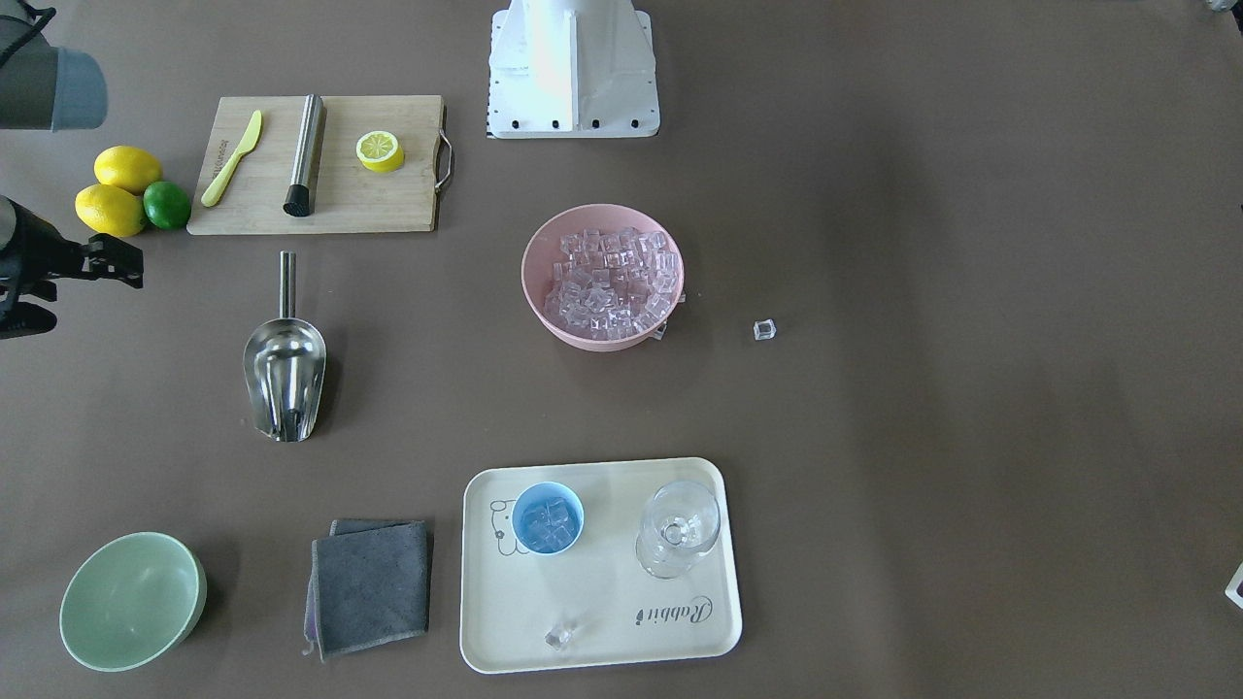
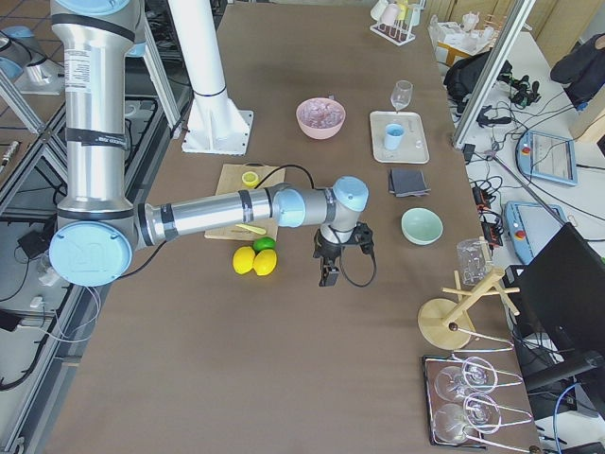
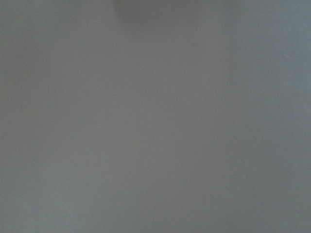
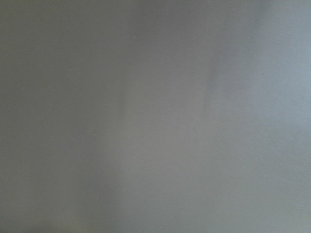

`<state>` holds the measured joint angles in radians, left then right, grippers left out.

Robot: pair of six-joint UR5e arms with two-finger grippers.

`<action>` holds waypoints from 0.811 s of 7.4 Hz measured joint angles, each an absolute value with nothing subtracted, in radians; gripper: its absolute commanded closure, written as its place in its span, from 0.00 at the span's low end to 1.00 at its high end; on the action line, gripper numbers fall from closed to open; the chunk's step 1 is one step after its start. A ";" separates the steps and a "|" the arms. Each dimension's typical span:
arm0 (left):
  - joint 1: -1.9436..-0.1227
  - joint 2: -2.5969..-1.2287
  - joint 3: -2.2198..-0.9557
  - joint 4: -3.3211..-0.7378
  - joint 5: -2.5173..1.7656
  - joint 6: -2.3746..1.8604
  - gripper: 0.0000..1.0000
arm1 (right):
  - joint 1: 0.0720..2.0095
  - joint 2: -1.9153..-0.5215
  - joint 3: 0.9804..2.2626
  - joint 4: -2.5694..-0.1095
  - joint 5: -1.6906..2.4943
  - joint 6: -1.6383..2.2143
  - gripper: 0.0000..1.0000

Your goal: Put ice in cup with scoop

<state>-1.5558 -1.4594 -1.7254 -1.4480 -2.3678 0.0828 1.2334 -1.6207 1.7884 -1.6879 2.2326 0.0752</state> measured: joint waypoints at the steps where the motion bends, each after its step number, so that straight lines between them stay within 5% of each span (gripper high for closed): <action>1: -1.568 -1.458 -1.718 -1.446 -2.368 0.082 0.02 | 1.337 -1.637 1.739 -1.688 2.237 -0.031 0.01; 6: -1.599 -1.456 -1.686 -1.445 -2.367 0.082 0.02 | 1.617 -1.696 1.686 -1.686 2.289 -0.182 0.01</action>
